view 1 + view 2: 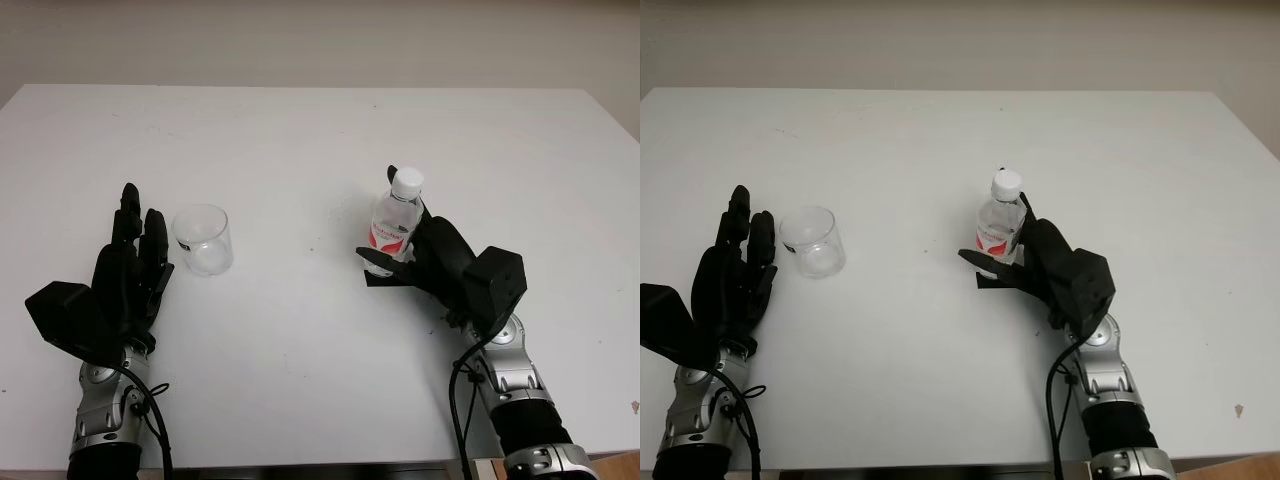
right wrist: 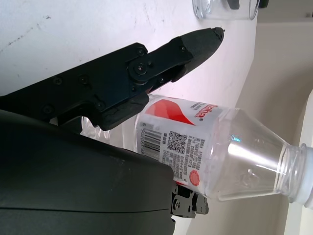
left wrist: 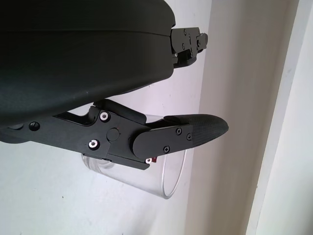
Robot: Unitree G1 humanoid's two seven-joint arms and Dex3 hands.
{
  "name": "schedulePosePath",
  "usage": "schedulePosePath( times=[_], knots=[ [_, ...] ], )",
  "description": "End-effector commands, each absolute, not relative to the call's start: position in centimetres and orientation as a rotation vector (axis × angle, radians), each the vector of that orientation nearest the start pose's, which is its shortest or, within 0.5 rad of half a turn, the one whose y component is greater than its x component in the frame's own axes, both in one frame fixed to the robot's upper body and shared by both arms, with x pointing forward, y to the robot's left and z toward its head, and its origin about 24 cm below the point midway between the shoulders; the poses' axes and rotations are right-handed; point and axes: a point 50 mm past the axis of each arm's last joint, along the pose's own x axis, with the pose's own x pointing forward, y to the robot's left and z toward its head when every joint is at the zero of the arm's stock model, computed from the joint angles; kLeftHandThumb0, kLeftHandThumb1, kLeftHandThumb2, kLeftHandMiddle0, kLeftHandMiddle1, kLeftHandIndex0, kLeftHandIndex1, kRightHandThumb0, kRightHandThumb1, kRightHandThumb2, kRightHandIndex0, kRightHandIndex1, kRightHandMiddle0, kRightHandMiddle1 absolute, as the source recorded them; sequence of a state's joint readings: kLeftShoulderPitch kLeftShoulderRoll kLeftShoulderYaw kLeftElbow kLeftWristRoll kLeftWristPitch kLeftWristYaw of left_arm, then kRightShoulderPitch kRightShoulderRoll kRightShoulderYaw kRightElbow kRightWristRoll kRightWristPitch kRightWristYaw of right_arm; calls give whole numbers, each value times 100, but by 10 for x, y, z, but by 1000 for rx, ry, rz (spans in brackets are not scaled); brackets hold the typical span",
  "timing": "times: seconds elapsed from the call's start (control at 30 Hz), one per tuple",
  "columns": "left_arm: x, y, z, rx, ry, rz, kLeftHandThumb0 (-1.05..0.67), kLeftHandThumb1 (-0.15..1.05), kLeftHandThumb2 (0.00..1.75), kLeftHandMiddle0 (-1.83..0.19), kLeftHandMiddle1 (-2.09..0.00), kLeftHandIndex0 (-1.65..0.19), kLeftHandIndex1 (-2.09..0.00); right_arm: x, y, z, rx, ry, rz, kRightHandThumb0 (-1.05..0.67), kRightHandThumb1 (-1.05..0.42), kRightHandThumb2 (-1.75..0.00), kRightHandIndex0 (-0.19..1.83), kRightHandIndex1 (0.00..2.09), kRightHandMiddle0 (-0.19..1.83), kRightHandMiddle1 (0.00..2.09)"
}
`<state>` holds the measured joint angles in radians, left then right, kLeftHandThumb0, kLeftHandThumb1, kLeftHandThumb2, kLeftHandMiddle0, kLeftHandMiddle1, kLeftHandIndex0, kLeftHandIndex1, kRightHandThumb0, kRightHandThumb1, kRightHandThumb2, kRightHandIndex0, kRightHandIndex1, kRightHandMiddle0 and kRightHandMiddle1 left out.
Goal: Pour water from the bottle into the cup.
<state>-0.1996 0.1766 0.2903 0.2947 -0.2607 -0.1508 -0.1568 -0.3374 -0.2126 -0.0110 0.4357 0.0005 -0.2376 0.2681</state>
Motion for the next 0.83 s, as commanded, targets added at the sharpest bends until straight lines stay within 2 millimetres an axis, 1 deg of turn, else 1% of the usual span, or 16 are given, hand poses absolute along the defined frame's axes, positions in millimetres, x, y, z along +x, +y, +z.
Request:
schedulePosePath(
  times=[0.0,0.3,0.53,0.67,0.8],
  knots=[
    [281,244,54,-113,-113,128,-62,105,52,7,-5,9,-6,311,-174,62,-234,-127,266,-88,-88,-5,-19,0,-19,0],
    [280,246,54,-105,-114,125,-61,105,53,8,-5,10,-5,303,-189,57,-261,-115,190,-91,-89,-6,-19,0,-19,0],
    [280,246,54,-114,-116,119,-62,105,53,9,-5,10,-5,296,-200,52,-232,-89,147,-88,-88,-5,-19,0,-19,0],
    [280,245,54,-112,-114,117,-62,105,53,9,-5,10,-5,295,-198,51,-219,-92,145,-87,-87,-5,-19,0,-19,0],
    [279,246,53,-110,-114,122,-62,105,52,8,-6,10,-5,294,-194,50,-223,-93,161,-91,-88,-6,-19,0,-19,0]
  ],
)
